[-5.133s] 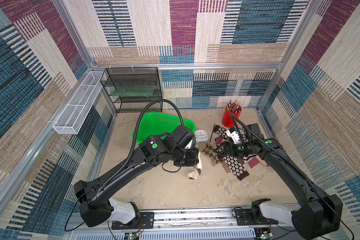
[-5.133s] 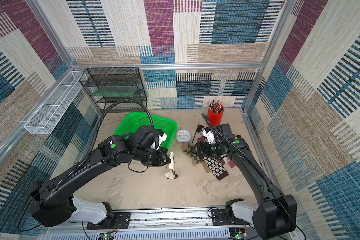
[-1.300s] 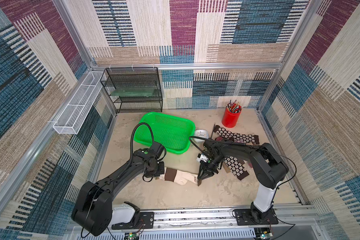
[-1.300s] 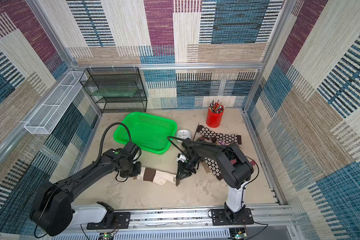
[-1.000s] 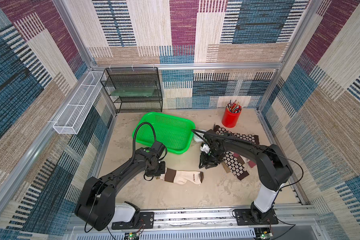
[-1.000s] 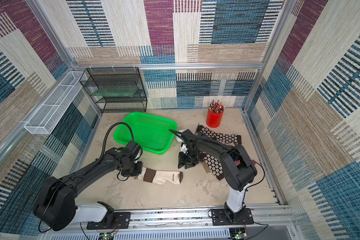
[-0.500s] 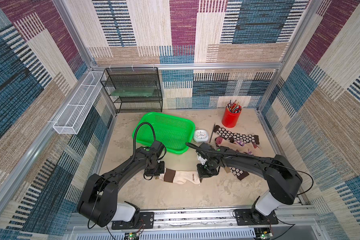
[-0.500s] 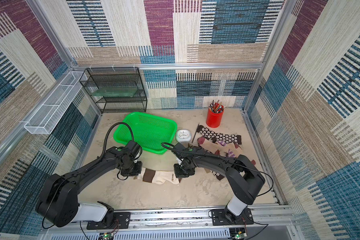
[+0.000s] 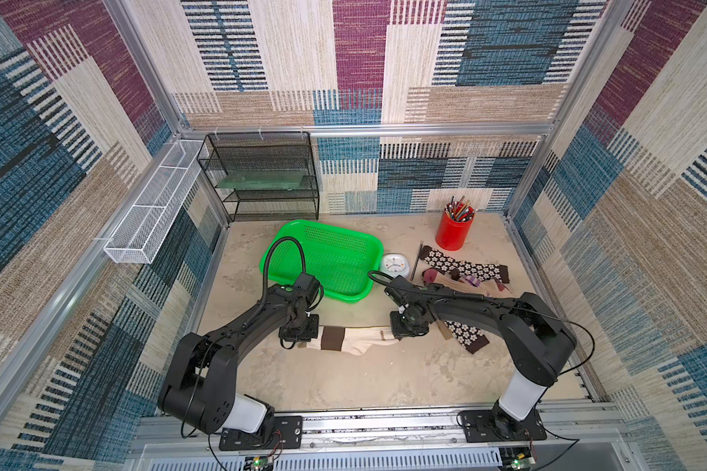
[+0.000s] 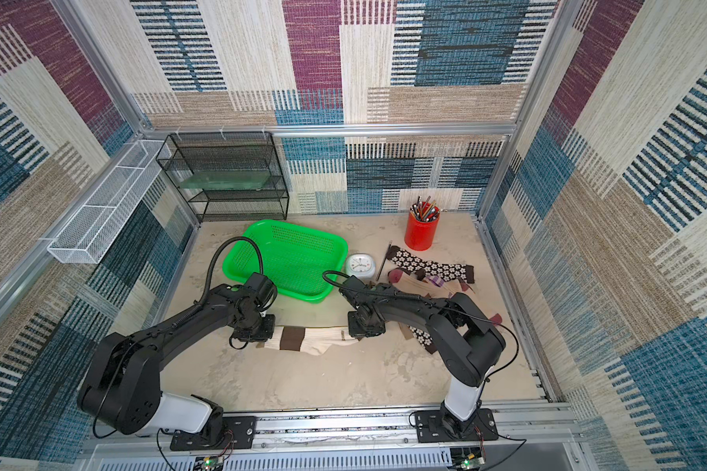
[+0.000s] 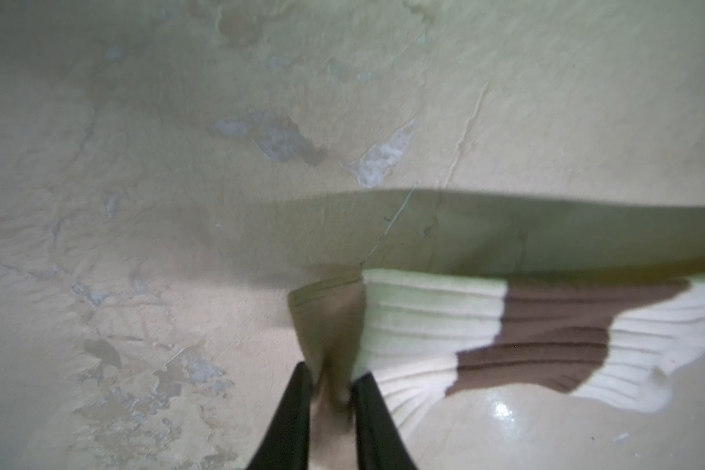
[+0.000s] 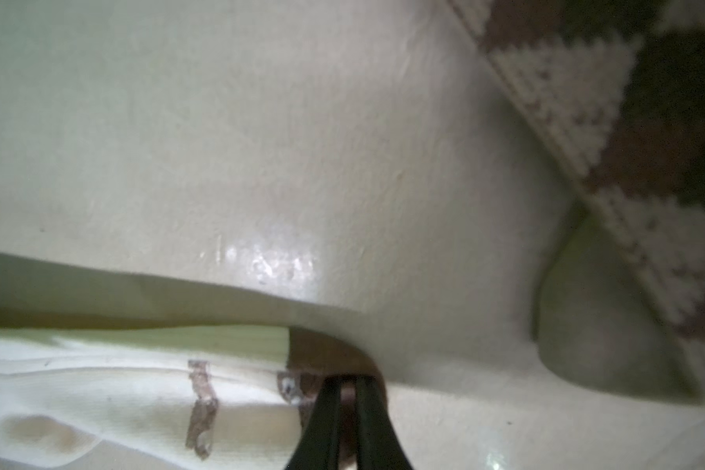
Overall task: Place the socks together as a pair
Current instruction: Flatten out the sock at the center of the board.
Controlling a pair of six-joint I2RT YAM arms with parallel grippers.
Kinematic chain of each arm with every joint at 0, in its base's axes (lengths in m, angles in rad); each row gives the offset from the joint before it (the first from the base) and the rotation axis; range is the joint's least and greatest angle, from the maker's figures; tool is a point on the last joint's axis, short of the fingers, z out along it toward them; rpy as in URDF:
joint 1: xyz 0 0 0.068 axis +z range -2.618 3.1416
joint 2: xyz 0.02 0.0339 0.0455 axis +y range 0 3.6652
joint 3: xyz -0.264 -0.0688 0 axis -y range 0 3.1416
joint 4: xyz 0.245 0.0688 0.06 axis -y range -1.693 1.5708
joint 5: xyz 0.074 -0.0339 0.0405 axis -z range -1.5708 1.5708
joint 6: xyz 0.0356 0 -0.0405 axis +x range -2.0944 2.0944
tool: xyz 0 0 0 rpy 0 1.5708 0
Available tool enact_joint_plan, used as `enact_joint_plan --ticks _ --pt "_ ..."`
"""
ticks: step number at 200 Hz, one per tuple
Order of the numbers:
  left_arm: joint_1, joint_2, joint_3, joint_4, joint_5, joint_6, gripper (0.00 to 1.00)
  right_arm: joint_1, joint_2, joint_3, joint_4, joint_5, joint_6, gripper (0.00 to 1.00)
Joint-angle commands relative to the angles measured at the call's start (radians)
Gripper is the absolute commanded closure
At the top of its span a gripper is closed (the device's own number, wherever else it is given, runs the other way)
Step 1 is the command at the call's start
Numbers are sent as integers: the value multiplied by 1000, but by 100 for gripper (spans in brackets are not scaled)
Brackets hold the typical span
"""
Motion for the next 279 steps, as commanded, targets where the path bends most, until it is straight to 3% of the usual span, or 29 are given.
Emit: enact_joint_plan --ticks 1,19,41,54,72,86,105,135,175,211,279 --pt "1 -46 6 13 21 15 64 20 4 24 -4 -18 -28 79" --pt "1 -114 -2 -3 43 -7 56 27 -19 23 -5 -43 -11 71" --pt "0 -218 -2 -63 76 -58 53 24 -65 26 -34 -50 6 58" --pt "-8 -299 -13 -77 120 -110 52 22 -97 26 -52 -54 12 55" --pt "-77 -382 -37 -55 166 -207 55 21 -139 8 -51 -67 13 55" --pt "-150 -392 -68 9 206 -285 66 12 -157 -23 -10 -100 13 55" --pt "-258 -343 -103 126 218 -371 79 -14 -135 -36 8 -111 19 56" --pt "-337 -216 -114 290 228 -446 83 -46 -137 -77 55 -110 26 59" --pt "-352 -76 -106 410 228 -479 86 -55 -137 -153 148 -196 29 60" --pt "-354 30 -97 412 222 -484 87 -81 -124 -174 211 -230 43 61" --pt "-353 190 -74 347 103 -461 88 -88 -109 -178 182 -237 35 92"
